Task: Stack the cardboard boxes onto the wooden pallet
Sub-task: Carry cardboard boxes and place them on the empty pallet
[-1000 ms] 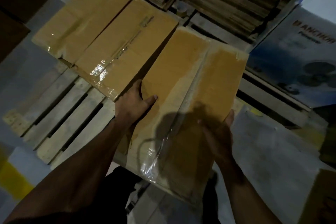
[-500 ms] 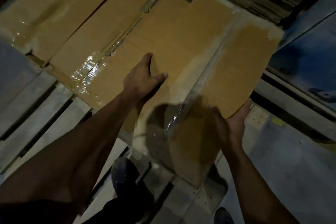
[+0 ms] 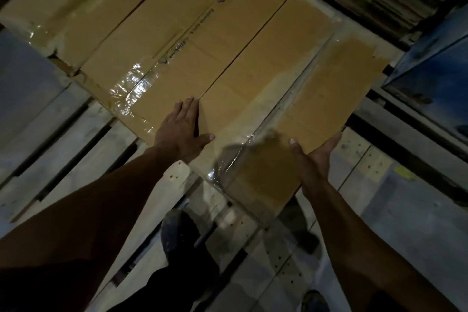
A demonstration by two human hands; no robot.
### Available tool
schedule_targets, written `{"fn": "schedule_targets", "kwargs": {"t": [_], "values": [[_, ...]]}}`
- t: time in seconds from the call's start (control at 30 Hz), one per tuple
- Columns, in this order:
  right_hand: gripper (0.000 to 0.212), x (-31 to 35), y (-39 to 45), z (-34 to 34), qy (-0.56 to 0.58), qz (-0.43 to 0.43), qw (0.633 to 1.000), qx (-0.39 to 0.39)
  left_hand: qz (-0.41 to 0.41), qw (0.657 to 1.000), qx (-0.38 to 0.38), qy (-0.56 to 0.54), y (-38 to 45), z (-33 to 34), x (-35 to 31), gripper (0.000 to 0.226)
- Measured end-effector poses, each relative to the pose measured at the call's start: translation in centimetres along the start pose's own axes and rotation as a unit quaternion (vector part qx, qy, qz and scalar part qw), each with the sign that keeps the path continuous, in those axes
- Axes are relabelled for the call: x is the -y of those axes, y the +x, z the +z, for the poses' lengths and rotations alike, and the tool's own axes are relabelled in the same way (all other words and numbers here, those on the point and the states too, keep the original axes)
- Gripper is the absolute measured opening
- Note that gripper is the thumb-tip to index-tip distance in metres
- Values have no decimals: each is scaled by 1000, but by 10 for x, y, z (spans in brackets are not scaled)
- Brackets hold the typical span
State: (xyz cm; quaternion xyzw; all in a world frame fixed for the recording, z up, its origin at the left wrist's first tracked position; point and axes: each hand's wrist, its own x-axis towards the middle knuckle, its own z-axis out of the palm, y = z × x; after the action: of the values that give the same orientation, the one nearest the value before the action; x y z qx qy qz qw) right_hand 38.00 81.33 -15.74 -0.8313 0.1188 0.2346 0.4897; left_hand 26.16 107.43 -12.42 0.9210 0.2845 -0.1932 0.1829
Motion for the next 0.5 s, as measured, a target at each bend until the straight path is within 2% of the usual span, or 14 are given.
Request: {"fn": "schedule_targets", "kwargs": {"t": [0.07, 0.2, 0.37, 0.43, 0.5], "values": [[119, -1, 1, 0, -7, 0, 1000, -3, -26, 998, -11, -62, -14, 0, 10, 95], [115, -5, 4, 2, -19, 9, 1000, -19, -30, 988, -53, -144, -31, 0, 21, 64], [111, -7, 7, 4, -26, 17, 999, -34, -45, 980, -28, -190, -28, 1, 36, 63], [111, -6, 7, 4, -30, 22, 998, -40, -41, 980, -58, -187, -35, 3, 40, 48], [111, -5, 7, 5, -37, 31, 998, -43, -72, 972, -127, -182, -48, 10, 45, 31]]}}
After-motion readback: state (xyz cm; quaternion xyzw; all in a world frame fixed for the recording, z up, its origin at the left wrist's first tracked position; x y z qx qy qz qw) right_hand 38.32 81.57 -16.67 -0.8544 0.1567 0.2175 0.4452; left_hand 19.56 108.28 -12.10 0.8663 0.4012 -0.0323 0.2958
